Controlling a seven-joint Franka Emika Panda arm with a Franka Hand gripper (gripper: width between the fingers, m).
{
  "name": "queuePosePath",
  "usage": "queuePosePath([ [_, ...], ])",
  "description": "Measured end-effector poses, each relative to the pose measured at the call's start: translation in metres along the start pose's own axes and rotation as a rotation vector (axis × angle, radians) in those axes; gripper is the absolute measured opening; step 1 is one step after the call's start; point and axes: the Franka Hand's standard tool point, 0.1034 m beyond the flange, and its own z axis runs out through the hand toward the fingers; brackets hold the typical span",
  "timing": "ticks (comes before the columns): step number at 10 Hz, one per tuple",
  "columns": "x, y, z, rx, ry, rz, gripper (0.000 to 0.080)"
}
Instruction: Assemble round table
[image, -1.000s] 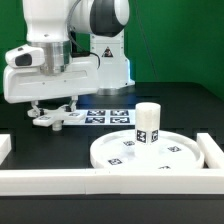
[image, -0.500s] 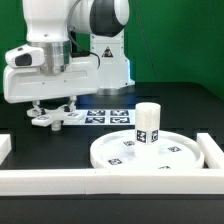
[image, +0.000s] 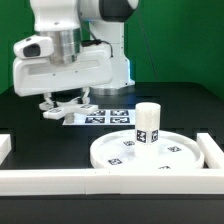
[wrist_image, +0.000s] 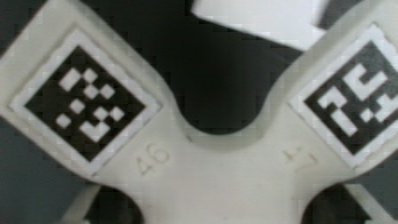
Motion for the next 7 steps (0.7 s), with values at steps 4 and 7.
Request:
queuePosePath([
  [4, 0.066, -0.05, -0.036, 0.048, -0.023, 0.174, 0.0448],
  [7, 0.066, -0.05, -0.035, 0.047, -0.02, 0.153, 0.0448],
])
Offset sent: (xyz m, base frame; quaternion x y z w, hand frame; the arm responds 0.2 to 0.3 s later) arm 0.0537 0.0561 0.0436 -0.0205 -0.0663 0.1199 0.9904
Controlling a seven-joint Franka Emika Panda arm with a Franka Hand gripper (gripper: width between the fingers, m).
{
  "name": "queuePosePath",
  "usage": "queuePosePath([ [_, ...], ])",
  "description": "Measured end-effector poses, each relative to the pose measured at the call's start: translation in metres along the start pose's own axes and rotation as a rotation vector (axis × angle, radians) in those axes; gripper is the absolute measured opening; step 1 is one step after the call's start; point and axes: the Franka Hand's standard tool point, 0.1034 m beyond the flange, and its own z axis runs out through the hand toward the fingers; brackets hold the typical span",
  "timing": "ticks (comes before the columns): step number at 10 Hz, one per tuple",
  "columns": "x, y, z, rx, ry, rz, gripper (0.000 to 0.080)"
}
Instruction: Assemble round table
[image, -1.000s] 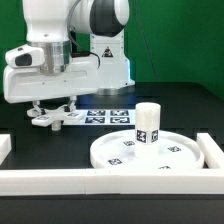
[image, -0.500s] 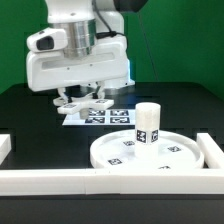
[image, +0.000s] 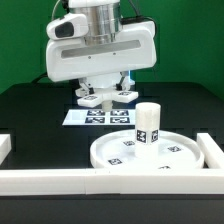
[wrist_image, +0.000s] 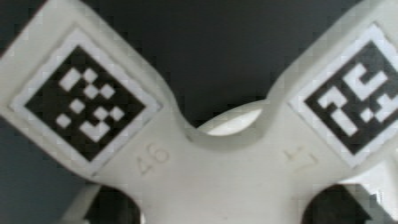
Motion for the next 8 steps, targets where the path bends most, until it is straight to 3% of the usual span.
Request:
queuePosePath([
  [1, 0.0, -0.001, 0.0, 0.0, 0.0, -0.002, 0.0448],
  [2, 0.004, -0.009, -0.008, 0.017, -0.019, -0.005, 0.0448],
  [4, 0.034, -0.046, -0.034, 0.032, 0.004, 0.022, 0.0448],
  [6, 0.048, -0.068, -0.047, 0.025, 0.018, 0.065, 0.0448],
  [8, 0.047, -0.065, -0.044, 0.025, 0.016, 0.051, 0.0448],
])
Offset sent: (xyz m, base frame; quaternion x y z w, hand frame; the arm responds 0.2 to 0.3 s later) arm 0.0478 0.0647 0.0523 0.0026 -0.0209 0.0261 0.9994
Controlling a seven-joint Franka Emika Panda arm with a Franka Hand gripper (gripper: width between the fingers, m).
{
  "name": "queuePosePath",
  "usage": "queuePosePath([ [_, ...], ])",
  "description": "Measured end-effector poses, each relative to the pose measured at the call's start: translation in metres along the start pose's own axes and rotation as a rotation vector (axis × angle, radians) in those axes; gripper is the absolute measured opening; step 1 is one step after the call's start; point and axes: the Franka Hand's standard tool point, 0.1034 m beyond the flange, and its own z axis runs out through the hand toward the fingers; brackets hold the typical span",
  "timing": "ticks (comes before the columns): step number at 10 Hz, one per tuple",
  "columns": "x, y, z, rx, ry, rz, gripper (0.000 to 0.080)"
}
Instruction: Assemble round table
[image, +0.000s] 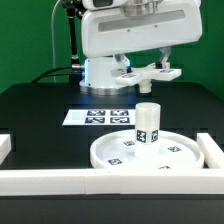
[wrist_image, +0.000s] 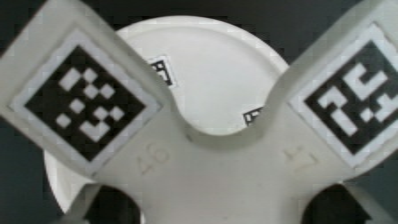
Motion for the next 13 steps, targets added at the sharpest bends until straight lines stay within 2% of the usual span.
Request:
queuePosePath([
  [1, 0.0, 0.0, 0.0, -0.002, 0.0, -0.008, 0.0448],
  [2, 0.004, 0.004, -0.001, -0.029, 0.02, -0.107, 0.0448],
  [3, 0.011, 0.005, -0.004, -0.046, 0.011, -0.182, 0.0448],
  [4, 0.025, 0.004, -0.009, -0.054, 0.018, -0.22, 0.0448],
  [8, 0.02, 0.005, -0.003, -0.054, 0.011, -0.212, 0.0448],
  [9, 0.024, 0.004, 0.001, -0.09, 0.015, -0.284, 0.0448],
  [11, 0.03, 0.01, 0.007, -0.096, 0.003, -0.326, 0.0448],
  [13, 0.036, 0.006, 0.01, -0.099, -0.001, -0.331, 0.0448],
])
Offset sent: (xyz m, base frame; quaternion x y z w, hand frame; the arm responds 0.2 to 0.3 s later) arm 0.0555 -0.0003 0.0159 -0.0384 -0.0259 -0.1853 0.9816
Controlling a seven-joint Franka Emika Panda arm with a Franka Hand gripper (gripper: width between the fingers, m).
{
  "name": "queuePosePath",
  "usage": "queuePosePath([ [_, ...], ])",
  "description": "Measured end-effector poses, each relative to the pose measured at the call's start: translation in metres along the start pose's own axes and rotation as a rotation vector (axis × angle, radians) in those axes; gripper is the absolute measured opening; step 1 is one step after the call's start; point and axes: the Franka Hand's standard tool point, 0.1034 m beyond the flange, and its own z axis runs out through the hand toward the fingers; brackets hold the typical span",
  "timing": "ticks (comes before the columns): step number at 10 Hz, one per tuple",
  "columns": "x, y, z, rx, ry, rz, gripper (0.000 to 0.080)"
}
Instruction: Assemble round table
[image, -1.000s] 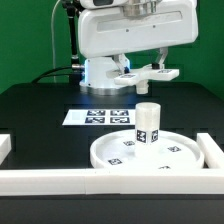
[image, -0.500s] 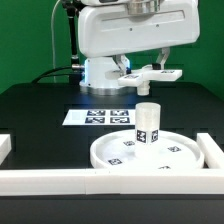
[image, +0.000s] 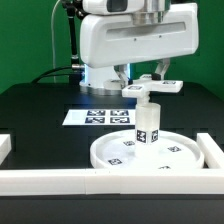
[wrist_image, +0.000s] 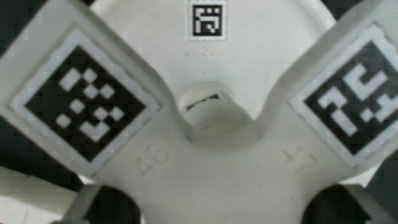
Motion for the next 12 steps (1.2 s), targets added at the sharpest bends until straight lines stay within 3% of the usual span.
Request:
queuePosePath([
  [4, 0.008, -0.002, 0.008, -0.001, -0.009, -0.003, 0.0448],
  [6, 0.004, -0.001, 0.015, -0.006, -0.007, -0.001, 0.0448],
  [12, 0.006, -0.001, 0.017, -0.011, 0.004, -0.006, 0.0448],
])
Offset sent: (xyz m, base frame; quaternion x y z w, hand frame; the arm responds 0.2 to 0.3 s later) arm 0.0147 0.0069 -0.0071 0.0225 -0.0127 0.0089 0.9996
